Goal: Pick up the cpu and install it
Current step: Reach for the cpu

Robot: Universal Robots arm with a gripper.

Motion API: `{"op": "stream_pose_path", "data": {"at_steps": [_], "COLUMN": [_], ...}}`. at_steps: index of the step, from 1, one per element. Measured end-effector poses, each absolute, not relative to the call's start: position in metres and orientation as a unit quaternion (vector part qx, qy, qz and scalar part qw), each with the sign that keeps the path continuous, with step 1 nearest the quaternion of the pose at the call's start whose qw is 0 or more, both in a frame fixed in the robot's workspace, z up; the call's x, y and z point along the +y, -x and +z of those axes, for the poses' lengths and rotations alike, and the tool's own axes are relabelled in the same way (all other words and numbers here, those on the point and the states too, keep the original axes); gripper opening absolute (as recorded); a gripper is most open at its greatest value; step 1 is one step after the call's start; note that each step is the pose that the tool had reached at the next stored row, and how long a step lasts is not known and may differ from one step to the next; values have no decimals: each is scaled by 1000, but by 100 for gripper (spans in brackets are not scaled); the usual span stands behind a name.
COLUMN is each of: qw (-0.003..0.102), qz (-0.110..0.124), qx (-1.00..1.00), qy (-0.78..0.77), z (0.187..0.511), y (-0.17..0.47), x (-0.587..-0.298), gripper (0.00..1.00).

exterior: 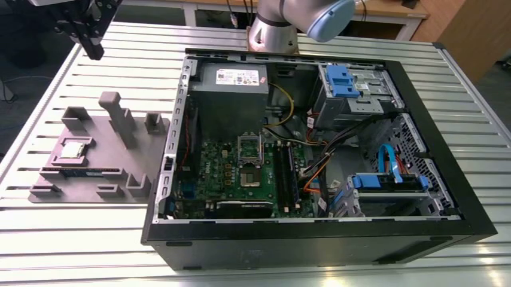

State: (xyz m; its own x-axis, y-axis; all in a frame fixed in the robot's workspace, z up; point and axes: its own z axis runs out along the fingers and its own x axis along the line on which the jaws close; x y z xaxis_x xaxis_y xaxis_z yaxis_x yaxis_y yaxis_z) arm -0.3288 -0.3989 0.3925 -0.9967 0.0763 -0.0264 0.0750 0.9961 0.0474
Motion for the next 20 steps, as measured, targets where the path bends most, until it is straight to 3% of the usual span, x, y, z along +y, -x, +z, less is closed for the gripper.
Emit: {"op": "stream_pose_path", "data": {"at_steps": [20], "qw": [14], "qz": [23], "qx": [999], "qy": [-38], "z": [392], "y": [341], "x": [-399], "gripper": [11]}}
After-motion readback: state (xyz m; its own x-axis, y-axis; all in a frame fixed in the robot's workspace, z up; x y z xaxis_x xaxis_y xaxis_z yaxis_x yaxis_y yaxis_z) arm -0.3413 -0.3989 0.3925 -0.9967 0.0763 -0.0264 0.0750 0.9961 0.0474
